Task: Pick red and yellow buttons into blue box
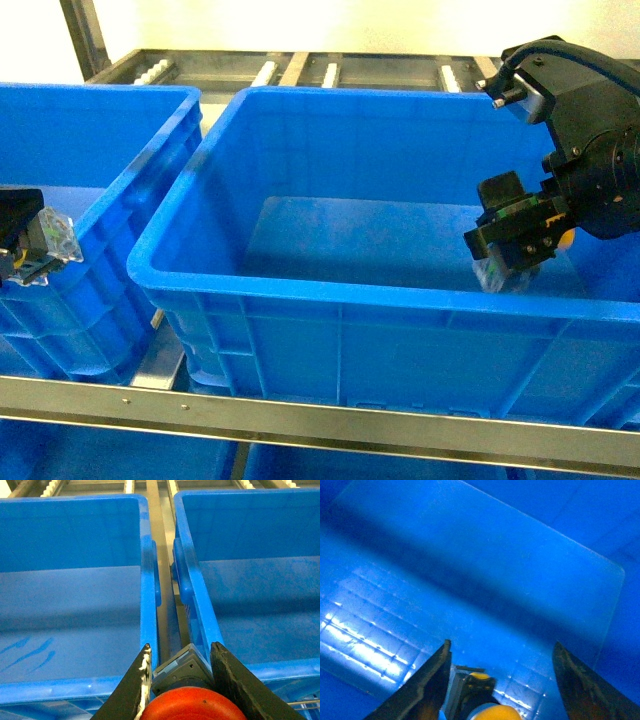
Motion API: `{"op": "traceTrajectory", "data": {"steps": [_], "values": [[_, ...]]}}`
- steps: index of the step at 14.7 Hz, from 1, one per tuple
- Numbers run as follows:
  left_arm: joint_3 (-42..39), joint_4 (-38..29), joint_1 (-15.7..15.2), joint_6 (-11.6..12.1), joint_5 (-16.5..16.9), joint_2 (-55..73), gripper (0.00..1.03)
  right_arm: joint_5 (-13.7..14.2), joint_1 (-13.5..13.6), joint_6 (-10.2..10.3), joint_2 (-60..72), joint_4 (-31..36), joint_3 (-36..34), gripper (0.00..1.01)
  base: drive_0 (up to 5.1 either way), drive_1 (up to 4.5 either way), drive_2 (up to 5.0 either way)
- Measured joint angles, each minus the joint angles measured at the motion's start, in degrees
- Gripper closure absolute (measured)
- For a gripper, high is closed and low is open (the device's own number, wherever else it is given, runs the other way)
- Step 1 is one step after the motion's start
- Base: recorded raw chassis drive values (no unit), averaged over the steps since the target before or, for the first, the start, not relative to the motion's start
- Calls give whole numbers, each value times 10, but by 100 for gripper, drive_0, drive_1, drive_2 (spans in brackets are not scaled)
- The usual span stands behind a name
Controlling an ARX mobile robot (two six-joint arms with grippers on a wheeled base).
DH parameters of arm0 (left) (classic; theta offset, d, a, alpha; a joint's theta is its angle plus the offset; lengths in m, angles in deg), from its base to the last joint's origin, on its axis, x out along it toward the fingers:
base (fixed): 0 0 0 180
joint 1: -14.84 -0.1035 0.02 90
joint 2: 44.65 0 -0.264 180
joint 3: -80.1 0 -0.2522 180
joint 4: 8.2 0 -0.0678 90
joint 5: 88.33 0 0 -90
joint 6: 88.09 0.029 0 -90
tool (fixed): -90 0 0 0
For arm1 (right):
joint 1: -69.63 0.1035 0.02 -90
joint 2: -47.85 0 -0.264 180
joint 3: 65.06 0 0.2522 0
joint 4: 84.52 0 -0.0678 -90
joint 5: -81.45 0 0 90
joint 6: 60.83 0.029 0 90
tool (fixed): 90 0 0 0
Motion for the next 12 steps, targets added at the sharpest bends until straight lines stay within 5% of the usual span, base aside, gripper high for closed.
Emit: {"op": "traceTrajectory", "data": {"steps": [4,8,12], "values": [[0,0,0,0,0,0,73,-2,-21,39,-19,81,-36,1,0,0,0],[0,0,0,0,0,0,73,9,-79,85,-169,242,-163,3,0,0,0],[0,0,0,0,0,0,73,18,-169,113,-359,318,-319,3,0,0,0]]}}
